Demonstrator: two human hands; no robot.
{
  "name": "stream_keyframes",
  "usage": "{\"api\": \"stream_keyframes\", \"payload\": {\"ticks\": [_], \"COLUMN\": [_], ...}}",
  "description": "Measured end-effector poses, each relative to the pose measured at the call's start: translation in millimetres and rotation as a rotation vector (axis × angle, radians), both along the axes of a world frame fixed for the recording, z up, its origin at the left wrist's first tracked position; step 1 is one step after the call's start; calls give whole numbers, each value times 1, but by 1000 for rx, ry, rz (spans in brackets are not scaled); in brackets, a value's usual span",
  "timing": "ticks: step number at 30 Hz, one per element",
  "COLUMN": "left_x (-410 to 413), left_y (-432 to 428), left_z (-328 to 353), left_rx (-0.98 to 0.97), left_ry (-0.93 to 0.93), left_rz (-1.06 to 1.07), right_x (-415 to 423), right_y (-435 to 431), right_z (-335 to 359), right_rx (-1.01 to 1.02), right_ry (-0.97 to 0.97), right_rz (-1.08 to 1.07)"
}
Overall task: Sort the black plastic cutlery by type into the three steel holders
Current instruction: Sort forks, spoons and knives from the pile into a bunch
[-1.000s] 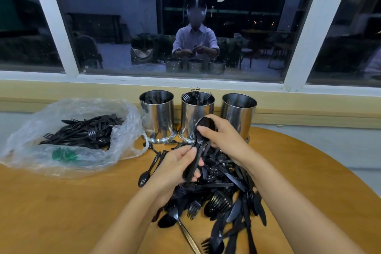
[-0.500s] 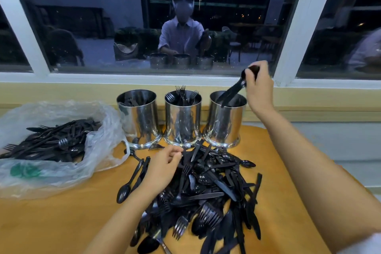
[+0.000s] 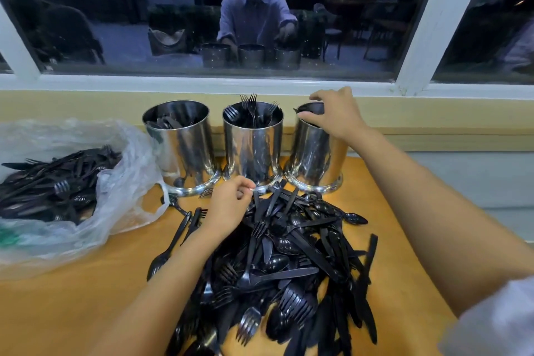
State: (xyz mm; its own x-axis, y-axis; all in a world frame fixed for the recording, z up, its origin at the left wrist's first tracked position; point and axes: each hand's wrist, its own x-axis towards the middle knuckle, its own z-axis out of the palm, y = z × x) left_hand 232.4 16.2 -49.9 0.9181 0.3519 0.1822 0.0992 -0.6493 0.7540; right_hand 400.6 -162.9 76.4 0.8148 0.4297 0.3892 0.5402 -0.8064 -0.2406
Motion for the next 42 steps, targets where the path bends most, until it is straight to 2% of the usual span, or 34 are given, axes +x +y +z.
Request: {"api": "stream_keyframes", "payload": {"ticks": [4, 6, 10, 16, 22, 29, 34, 37, 39, 42], "left_x": [8, 14, 27, 40, 44, 49, 34, 20, 7, -17], "left_y": [-4, -10, -18, -28, -33, -25, -23, -18, -12, -5], "left_z": [6, 10, 11, 1, -3, -2, 29, 50, 60, 71], "left_rx": [54, 56, 82, 166, 145, 9, -424, -509, -539, -470], "left_ry": [8, 28, 87, 246, 268, 334, 183, -14, -141, -290], "left_rz": [-35, -68, -134, -161, -87, -51, -13, 85, 118, 159], "right_x": [-30, -52, -82, -86, -91, -95, -99, -114, -124, -141], "right_y": [-5, -8, -16, -22, -26, -40, -50, -53, -57, -63], "right_z": [7, -6, -60, -124, -126, -115, -111, -96, -88, -79], "right_rx": [154, 202, 27, -126, -276, -223, -371, -435, -455, -417], "right_ry": [-190, -104, 164, 323, 84, -81, -206, -228, -173, -67], "right_rz": [155, 252, 339, 336, 385, 373, 239, 175, 179, 155]}}
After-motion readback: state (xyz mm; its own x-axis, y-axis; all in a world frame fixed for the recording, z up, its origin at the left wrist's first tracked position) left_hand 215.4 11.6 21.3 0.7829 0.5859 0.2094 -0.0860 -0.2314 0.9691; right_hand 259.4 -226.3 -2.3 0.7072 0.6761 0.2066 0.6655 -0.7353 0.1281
